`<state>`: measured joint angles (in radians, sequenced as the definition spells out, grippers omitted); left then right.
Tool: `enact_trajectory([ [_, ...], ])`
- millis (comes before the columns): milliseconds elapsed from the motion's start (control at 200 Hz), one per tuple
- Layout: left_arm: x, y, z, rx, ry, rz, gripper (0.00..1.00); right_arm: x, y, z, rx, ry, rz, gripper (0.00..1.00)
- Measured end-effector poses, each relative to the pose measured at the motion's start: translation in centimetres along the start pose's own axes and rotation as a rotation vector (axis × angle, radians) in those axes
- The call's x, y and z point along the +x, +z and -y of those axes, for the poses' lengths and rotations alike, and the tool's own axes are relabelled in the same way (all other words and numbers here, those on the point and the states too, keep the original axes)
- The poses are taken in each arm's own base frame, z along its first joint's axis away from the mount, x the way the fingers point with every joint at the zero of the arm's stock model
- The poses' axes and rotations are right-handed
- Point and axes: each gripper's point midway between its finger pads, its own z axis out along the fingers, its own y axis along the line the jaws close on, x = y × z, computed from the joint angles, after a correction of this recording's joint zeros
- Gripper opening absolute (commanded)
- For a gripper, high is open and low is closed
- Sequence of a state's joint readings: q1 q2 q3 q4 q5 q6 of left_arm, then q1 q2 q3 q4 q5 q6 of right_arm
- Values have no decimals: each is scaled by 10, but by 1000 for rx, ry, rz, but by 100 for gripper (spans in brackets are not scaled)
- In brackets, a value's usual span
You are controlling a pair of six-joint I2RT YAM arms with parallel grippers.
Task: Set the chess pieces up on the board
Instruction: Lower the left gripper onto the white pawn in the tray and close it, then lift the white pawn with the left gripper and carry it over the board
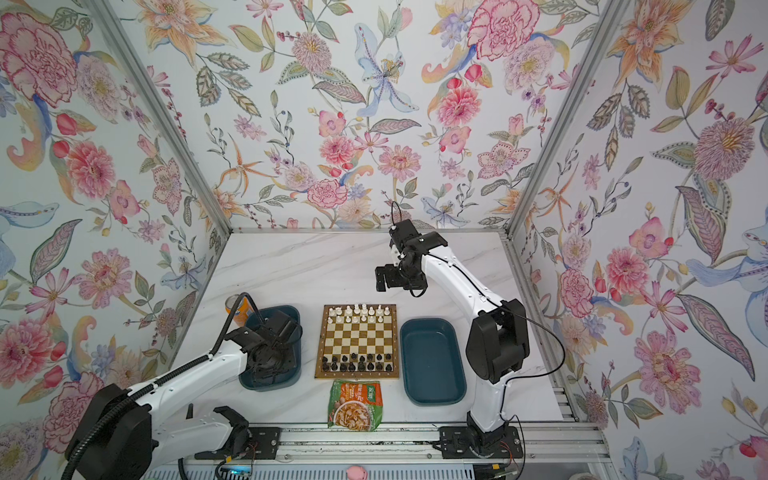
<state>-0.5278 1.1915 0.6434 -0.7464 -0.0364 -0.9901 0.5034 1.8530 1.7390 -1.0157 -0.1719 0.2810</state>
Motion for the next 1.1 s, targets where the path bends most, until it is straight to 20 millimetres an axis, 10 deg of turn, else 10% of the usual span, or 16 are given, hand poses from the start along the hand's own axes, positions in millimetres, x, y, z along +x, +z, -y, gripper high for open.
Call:
enact_trajectory([
  [706, -75, -49, 58, 41, 102, 87, 7, 16, -23, 34, -1, 81, 40, 99],
  [1101, -109, -65, 205, 137, 360, 164, 10, 47, -61, 79, 32, 188, 118, 99],
])
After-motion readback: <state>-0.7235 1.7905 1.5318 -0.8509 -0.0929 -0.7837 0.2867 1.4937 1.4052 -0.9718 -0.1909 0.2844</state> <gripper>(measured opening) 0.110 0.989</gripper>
